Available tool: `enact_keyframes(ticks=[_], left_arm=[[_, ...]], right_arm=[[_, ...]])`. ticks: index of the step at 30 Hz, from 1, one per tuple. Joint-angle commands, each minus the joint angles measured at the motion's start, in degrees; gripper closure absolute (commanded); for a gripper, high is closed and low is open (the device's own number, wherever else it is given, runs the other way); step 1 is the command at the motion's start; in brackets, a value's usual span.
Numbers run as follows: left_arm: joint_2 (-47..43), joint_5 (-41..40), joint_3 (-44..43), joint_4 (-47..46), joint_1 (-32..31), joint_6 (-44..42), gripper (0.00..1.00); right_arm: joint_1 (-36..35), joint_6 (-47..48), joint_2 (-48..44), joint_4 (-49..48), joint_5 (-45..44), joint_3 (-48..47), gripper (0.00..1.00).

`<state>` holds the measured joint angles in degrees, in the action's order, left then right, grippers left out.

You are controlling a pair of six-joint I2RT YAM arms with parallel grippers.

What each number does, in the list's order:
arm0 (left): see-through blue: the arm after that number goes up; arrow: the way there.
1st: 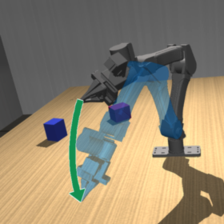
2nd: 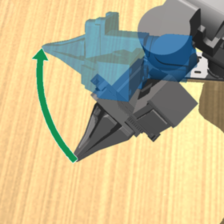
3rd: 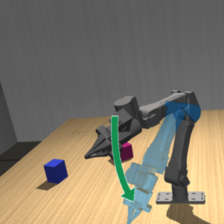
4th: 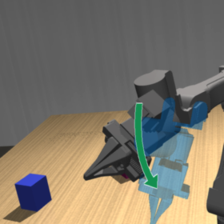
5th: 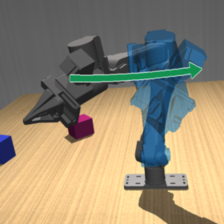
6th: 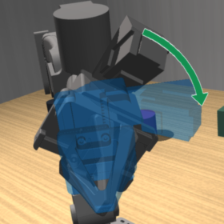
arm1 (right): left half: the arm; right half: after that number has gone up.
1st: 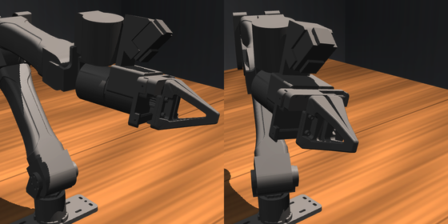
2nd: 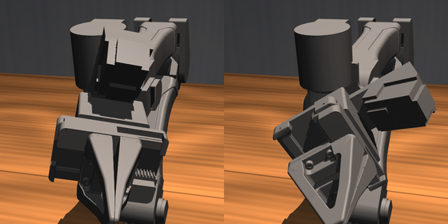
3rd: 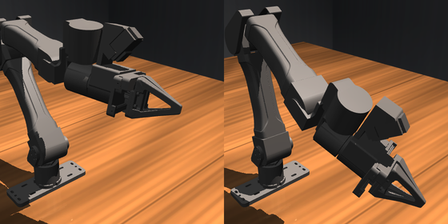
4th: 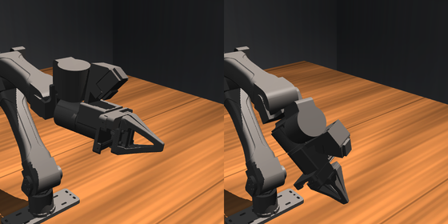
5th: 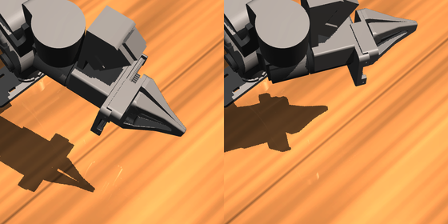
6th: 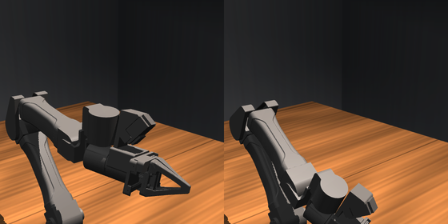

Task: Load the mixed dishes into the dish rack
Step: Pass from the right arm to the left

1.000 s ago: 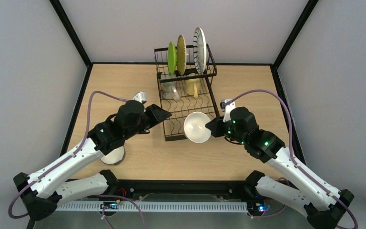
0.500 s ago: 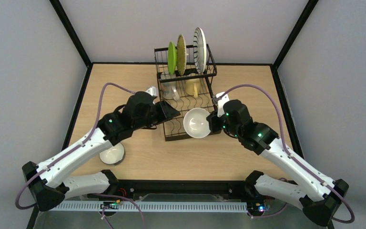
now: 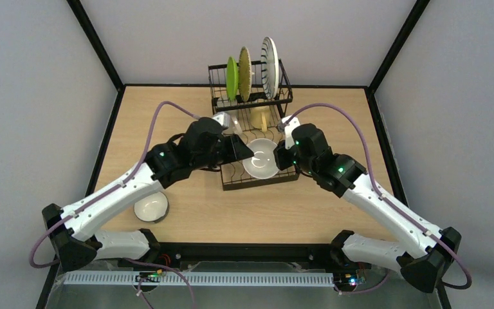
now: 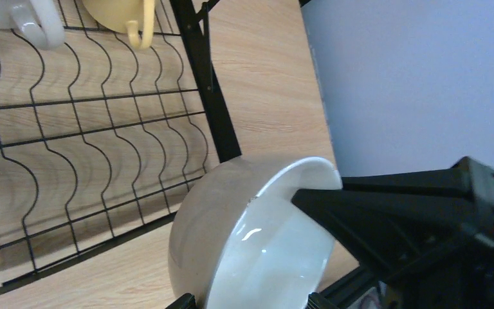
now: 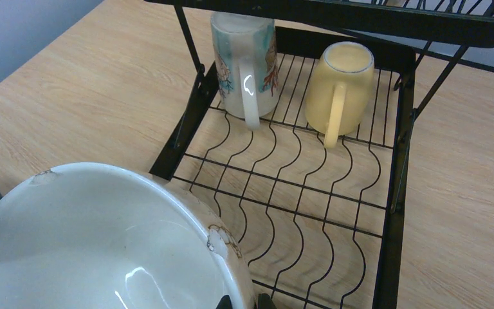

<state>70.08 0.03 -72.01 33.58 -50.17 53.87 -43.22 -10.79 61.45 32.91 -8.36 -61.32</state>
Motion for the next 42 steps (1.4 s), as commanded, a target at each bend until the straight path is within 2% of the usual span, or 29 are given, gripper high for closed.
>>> enact_keyframes(ticks=[1, 8, 14, 16, 19, 22, 25, 27, 30, 31, 40, 42], left_arm=[[2.4, -3.5, -3.1, 5.1, -1.8, -3.7, 0.01], [4.6, -8.8, -5.1, 8.0, -3.6, -5.8, 0.01], [8.5, -18.1, -8.8, 11.6, -7.0, -8.2, 0.01], [9.4, -20.7, -9.3, 11.6, -8.1, -8.7, 0.04], [11.0, -23.5, -10.1, 11.9, -9.1, -9.9, 0.13], [12.0, -25.9, -10.1, 11.8, -10.1, -10.8, 0.3], [12.0, -28.0, -9.0, 10.3, -10.7, -11.1, 0.57], [12.2, -29.5, -8.3, 9.7, -11.1, -11.2, 0.67], [12.7, -32.9, -6.9, 8.8, -12.3, -11.7, 0.93], [12.7, -34.4, -6.3, 8.4, -12.8, -11.8, 0.98], [12.4, -52.0, -2.1, 6.0, -19.6, -11.1, 0.98], [11.6, -54.9, -1.0, 5.5, -20.5, -10.6, 0.98]], right_arm=[[-0.2, 0.7, 0.3, -4.0, -0.4, -3.9, 1.0], [-0.2, 1.1, 1.1, -3.6, 0.2, -5.1, 1.0], [-0.7, 1.5, 2.0, -3.0, 0.4, -6.5, 1.0], [-1.2, 1.5, 2.2, -2.9, 0.5, -7.2, 1.0], [-1.8, 1.6, 2.5, -2.7, 0.1, -7.6, 1.0], [-1.9, 1.7, 2.6, -2.1, 0.2, -7.8, 1.0], [-1.9, 2.0, 2.8, -1.6, 0.5, -7.8, 1.0], [-2.0, 2.2, 2.8, -1.4, 0.6, -7.6, 1.0], [-2.3, 2.5, 2.8, -1.3, 0.4, -7.6, 1.0], [-2.4, 2.6, 2.9, -1.2, 0.3, -7.7, 1.0], [-2.5, 2.3, 2.9, -0.3, 1.5, -8.3, 0.99], [-2.5, 1.8, 2.1, -0.1, 1.8, -8.2, 0.87]])
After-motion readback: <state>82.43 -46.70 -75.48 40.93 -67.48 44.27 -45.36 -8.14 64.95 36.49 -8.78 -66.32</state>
